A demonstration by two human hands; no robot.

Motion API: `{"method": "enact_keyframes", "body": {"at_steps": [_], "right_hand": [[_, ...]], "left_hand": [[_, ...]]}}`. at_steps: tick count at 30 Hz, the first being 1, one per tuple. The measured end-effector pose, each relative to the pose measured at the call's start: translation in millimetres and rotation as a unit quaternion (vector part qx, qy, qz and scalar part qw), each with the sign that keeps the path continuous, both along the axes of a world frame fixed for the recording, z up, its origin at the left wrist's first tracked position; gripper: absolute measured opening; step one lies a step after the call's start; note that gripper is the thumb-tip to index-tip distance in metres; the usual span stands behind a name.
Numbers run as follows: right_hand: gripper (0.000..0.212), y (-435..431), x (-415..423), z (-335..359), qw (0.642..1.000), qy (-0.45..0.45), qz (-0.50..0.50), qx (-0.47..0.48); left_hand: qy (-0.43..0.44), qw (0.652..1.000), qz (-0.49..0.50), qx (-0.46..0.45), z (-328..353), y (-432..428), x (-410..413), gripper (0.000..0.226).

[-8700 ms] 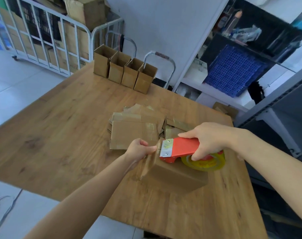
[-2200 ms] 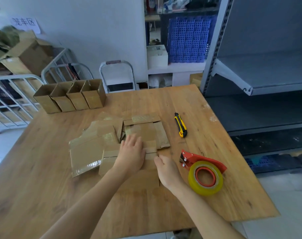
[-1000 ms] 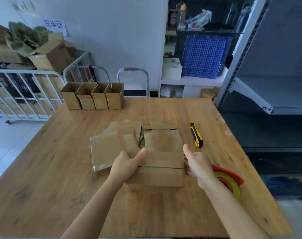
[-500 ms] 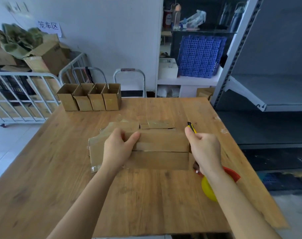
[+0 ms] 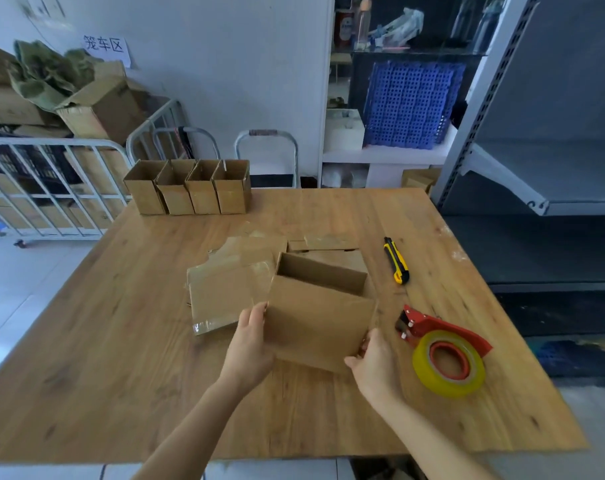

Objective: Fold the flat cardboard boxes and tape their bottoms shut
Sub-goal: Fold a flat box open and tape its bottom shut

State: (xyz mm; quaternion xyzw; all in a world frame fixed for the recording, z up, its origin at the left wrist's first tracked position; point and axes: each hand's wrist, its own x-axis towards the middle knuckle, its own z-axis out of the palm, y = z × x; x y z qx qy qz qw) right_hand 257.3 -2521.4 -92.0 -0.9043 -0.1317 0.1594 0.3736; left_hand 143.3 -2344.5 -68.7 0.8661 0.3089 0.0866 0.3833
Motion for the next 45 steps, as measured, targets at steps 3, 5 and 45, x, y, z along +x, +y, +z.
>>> {"method": "enact_keyframes", "body": {"at_steps": [3,5,45], "right_hand": [[0.027,-8,-4,-12,0.999,-0.021,0.035,-0.014],[0.022,-12,-2,-13,0.997,-0.031,0.063,-0.019],[0.03,51,104,114,0.75,-0.489,0.435,0.094]], "left_hand": [[0.064,0.998,-0.008,0.01,-14,-2,-10,0.061],[0.079,0.997,-0.01,0.001,-18,-1,-14,0.054],[0.169,0.916,0.027,0.362,103,61,30,0.059]]}}
